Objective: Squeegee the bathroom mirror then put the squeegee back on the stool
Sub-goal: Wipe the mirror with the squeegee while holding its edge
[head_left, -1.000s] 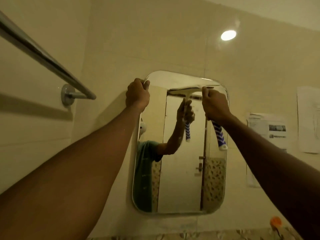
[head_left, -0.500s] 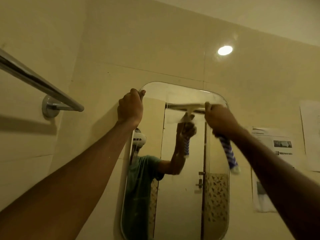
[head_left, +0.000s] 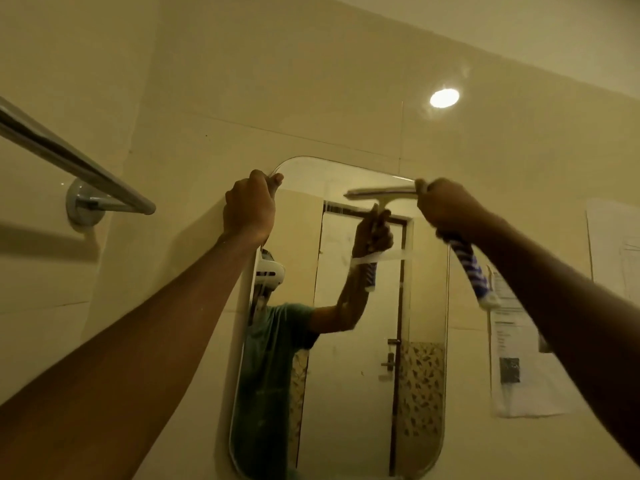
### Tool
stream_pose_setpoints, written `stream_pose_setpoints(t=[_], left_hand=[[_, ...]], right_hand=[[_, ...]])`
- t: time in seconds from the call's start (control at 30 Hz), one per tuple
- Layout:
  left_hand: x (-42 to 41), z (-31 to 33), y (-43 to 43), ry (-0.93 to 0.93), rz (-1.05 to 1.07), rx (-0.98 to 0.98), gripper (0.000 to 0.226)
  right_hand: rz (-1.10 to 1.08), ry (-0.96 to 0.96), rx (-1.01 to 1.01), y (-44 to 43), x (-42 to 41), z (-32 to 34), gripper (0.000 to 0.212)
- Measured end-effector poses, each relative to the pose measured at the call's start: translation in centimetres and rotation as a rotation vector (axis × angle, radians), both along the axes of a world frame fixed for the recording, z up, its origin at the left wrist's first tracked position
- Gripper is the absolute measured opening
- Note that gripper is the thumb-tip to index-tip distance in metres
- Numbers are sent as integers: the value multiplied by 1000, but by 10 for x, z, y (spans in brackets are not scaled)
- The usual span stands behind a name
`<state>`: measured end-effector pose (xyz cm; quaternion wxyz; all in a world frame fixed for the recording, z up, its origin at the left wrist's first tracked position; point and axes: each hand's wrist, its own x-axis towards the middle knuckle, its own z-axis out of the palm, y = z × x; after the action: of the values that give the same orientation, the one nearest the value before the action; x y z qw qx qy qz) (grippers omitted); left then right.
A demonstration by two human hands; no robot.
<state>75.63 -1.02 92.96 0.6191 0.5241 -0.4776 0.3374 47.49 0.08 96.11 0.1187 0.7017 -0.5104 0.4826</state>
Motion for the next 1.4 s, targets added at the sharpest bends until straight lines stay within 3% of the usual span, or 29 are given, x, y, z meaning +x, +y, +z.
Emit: stream_pose_setpoints(t=[0.1, 0.27, 0.5, 0.73, 0.97, 1.2, 1.4], left_hand=[[2, 1, -3, 1, -16, -13, 43], [0, 1, 2, 30, -33, 20, 42], [0, 2, -1, 46, -15, 36, 42], [-3, 0, 4, 37, -25, 36, 47], [-1, 0, -1, 31, -27, 9, 48], [-2, 1, -1, 29, -25, -6, 49], [1, -1, -2, 13, -20, -18, 49]], right_hand=[[37, -69, 53, -4, 4, 8, 37], [49, 15, 161, -5, -4, -81, 49], [39, -69, 5, -3, -7, 15, 40], [34, -23, 203, -10, -26, -81, 49], [1, -104, 61, 1, -30, 10, 44], [15, -111, 255, -4, -47, -85, 49], [-7, -146, 86, -1, -46, -11, 48]])
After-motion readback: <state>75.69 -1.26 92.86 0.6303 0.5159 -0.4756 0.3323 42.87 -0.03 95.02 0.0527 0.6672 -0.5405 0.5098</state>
